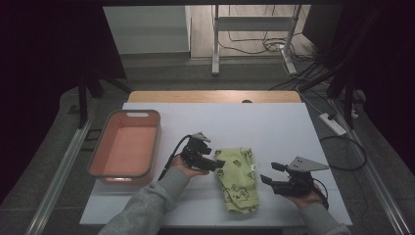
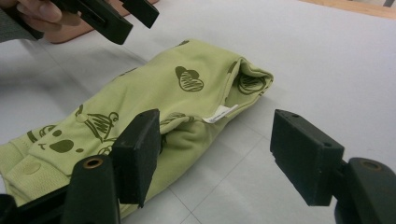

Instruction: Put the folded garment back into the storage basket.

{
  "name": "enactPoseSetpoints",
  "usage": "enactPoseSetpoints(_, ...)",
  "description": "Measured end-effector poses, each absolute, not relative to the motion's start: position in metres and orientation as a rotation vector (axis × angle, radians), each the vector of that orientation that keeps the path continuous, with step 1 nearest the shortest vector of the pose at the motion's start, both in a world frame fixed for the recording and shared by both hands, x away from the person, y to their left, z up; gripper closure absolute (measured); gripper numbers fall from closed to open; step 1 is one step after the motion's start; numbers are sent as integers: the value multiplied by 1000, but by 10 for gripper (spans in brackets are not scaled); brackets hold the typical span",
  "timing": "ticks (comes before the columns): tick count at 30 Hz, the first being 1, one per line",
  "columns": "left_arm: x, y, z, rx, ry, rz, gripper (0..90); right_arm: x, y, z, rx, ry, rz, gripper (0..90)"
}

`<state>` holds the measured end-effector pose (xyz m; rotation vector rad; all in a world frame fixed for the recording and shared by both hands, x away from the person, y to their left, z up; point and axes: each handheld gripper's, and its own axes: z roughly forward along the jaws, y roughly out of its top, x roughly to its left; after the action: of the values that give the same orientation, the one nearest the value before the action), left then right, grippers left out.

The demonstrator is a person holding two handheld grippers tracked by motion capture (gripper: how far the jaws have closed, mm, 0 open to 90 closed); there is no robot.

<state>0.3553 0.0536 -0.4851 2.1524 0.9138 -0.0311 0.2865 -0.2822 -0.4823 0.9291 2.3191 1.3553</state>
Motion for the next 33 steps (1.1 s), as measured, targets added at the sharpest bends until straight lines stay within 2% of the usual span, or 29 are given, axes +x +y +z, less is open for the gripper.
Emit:
enactPoseSetpoints(14, 377, 40, -502, 2181, 1017, -63, 176, 287, -282, -483, 927, 2322, 1345, 338)
enactPoseSetpoints(25, 386, 28, -513, 2194, 1045, -145, 162, 287, -282, -484, 927, 2325, 1334, 339)
enactPoseSetpoints(33, 388, 24, -515, 2213, 1055, -164, 198, 287, -281, -484, 926, 2325, 1329, 339)
